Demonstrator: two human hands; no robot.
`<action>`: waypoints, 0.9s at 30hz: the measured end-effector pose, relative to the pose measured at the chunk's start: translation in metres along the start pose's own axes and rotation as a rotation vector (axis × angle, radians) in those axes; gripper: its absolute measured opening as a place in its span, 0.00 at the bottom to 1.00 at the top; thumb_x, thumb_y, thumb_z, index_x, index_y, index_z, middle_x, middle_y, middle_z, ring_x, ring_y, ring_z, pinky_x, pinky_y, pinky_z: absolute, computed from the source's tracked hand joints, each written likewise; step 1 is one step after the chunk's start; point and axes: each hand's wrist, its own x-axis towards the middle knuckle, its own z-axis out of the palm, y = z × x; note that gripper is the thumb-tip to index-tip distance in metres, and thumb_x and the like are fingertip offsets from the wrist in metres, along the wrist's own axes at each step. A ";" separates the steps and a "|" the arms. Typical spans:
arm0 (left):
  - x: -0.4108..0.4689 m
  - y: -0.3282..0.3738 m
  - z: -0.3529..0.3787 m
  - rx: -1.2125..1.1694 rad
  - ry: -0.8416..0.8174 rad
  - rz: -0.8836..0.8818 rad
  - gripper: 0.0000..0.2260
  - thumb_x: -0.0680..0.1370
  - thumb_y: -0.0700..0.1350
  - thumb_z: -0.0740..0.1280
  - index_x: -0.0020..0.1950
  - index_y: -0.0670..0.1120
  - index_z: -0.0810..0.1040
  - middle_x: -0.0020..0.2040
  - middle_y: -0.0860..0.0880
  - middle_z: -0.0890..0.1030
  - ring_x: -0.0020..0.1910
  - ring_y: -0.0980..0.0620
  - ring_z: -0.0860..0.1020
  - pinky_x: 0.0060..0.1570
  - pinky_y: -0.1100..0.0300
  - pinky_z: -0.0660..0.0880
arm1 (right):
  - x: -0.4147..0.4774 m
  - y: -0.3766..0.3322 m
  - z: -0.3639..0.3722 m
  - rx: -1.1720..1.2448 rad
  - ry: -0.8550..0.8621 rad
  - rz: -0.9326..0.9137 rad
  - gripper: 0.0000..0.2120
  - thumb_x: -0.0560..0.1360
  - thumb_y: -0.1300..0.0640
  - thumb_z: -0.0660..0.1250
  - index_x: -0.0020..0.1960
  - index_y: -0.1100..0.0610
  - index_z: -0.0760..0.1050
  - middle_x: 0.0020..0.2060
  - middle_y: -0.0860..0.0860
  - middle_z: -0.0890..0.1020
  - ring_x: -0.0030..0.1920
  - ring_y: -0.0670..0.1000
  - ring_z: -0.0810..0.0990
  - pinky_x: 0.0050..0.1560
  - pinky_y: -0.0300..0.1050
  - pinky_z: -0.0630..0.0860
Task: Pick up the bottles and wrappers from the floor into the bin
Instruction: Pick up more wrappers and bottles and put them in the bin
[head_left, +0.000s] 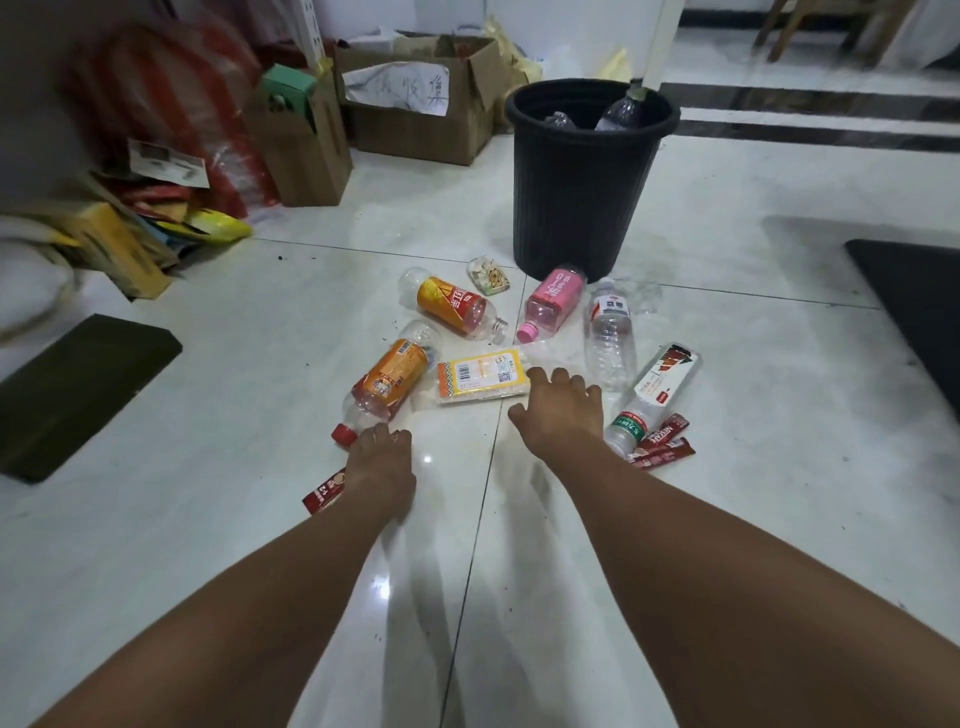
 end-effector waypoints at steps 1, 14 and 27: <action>0.000 0.001 0.003 0.001 -0.013 -0.028 0.25 0.75 0.45 0.64 0.71 0.45 0.61 0.70 0.40 0.63 0.69 0.40 0.63 0.68 0.50 0.62 | 0.000 0.003 0.000 -0.009 -0.004 0.010 0.24 0.79 0.48 0.59 0.72 0.55 0.63 0.67 0.56 0.70 0.68 0.58 0.67 0.67 0.53 0.60; -0.009 -0.006 0.028 0.025 -0.098 0.044 0.37 0.71 0.41 0.70 0.73 0.55 0.53 0.66 0.44 0.65 0.67 0.42 0.64 0.64 0.44 0.66 | -0.009 0.012 0.014 -0.067 -0.074 0.014 0.25 0.79 0.49 0.59 0.73 0.55 0.60 0.68 0.56 0.68 0.68 0.58 0.66 0.68 0.53 0.60; 0.006 0.051 -0.025 -0.141 0.079 0.274 0.23 0.77 0.35 0.60 0.71 0.46 0.62 0.67 0.45 0.66 0.64 0.44 0.70 0.57 0.49 0.70 | -0.015 0.050 0.008 -0.097 -0.099 -0.015 0.29 0.76 0.52 0.64 0.74 0.54 0.58 0.67 0.56 0.68 0.68 0.58 0.68 0.66 0.52 0.63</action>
